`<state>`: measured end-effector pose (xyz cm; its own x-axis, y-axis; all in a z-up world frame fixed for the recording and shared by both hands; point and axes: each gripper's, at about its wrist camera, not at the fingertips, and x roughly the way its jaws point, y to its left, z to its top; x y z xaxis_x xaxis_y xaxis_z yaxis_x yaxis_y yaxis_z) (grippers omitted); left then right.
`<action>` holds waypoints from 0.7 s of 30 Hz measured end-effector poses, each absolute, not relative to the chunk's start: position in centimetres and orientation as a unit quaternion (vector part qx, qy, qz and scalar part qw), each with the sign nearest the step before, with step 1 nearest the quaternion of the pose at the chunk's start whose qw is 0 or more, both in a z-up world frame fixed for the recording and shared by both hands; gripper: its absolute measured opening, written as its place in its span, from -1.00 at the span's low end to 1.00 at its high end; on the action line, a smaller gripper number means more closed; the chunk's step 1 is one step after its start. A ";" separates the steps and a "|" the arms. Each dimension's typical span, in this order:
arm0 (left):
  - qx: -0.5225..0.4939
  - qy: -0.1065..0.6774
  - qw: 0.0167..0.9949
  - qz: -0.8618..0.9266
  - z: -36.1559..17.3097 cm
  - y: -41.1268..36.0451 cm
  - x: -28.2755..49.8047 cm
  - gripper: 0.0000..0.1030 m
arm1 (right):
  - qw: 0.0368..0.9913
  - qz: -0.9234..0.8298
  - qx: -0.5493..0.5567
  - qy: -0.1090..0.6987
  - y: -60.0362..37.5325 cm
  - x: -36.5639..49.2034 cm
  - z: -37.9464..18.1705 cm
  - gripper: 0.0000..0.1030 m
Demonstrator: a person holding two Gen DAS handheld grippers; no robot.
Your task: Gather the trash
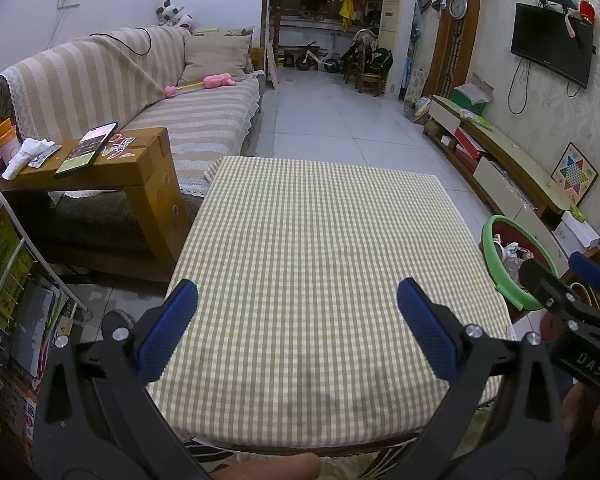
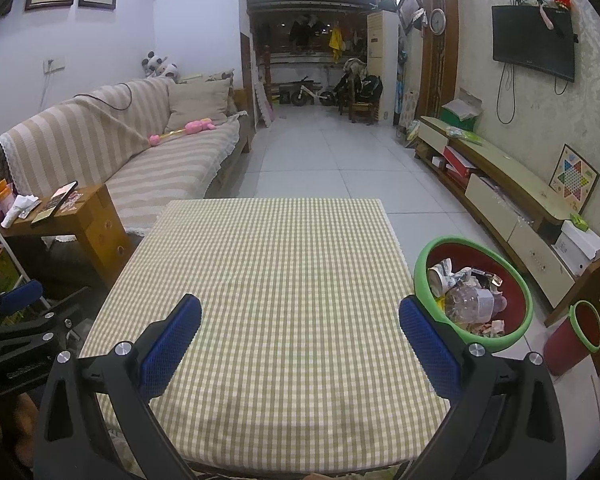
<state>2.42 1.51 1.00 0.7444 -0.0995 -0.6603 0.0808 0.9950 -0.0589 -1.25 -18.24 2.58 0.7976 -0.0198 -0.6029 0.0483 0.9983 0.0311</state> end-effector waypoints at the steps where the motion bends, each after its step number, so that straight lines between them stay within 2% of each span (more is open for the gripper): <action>1: -0.013 0.354 0.934 -0.049 1.0 1.5 2.4 0.90 | 0.948 -0.018 0.022 0.318 -18.3 -1.3 2.6 0.85; 21: -0.010 0.353 0.934 -0.051 1.3 1.4 2.4 0.90 | 0.947 -0.020 0.021 0.319 -19.1 -1.4 2.7 0.85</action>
<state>2.36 1.38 1.33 0.7458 -0.1017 -0.6584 0.0873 0.9947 -0.0548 -1.35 -19.05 2.68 0.7963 -0.0241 -0.6044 0.0505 0.9984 0.0268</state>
